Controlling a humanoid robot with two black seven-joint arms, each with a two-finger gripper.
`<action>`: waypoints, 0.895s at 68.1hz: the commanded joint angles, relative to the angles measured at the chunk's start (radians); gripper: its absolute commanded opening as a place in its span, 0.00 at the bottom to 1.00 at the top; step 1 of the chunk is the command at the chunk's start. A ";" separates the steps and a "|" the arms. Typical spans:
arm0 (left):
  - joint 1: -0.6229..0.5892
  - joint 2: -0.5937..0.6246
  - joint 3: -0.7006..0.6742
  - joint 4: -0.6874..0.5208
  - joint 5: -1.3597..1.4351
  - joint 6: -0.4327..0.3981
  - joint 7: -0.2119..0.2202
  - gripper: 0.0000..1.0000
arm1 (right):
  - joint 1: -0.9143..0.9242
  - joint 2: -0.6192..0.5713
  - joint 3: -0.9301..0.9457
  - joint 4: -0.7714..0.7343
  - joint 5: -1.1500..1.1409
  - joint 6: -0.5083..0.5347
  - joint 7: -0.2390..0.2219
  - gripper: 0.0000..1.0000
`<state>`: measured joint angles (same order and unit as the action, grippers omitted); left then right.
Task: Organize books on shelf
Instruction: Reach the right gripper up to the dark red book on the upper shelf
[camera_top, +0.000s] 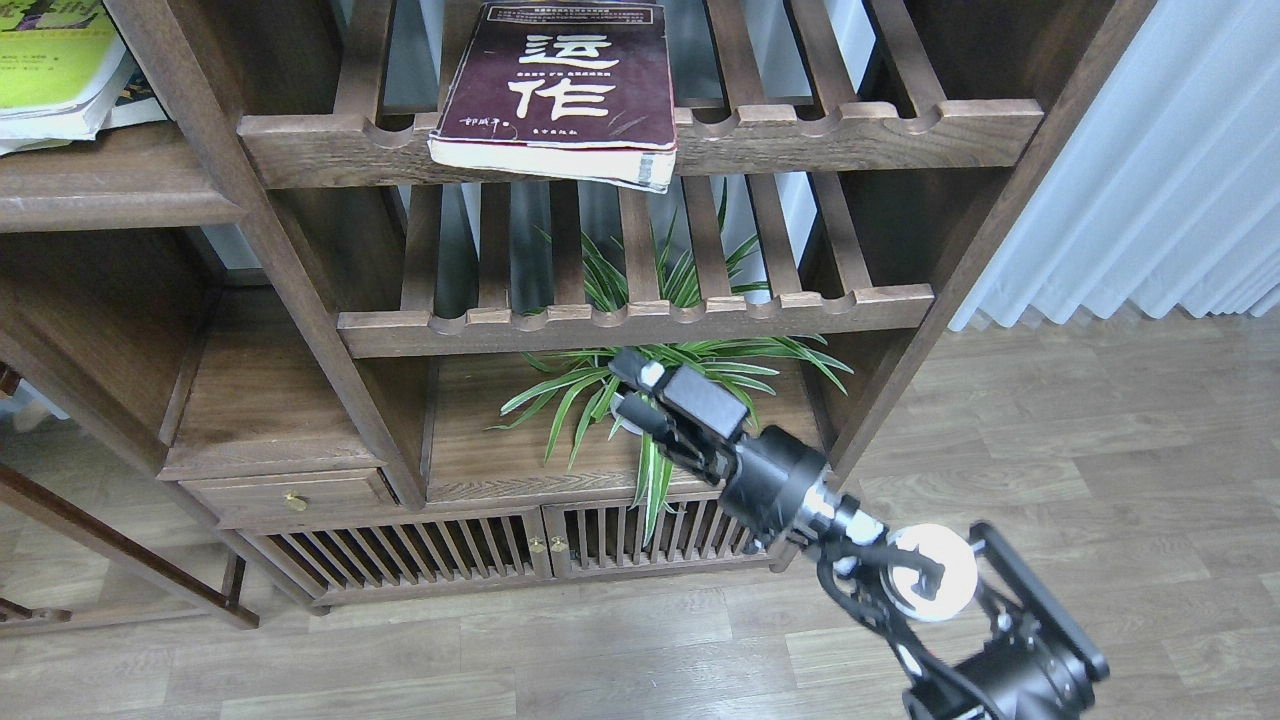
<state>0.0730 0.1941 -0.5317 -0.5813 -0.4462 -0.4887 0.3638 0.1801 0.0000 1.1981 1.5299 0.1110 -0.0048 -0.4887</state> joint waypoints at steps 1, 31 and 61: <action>0.002 0.002 -0.001 0.002 0.000 0.000 0.000 1.00 | 0.108 0.000 0.000 0.006 -0.019 -0.082 0.000 0.98; 0.007 0.002 -0.001 0.002 0.000 0.000 -0.002 1.00 | 0.329 0.000 -0.035 0.004 -0.033 -0.254 0.042 0.97; 0.007 0.002 -0.001 0.002 -0.002 0.000 -0.002 1.00 | 0.423 0.000 -0.016 -0.048 -0.068 -0.374 0.084 0.97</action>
<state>0.0798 0.1964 -0.5329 -0.5798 -0.4480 -0.4887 0.3620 0.5802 0.0000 1.1742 1.5117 0.0573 -0.3610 -0.4274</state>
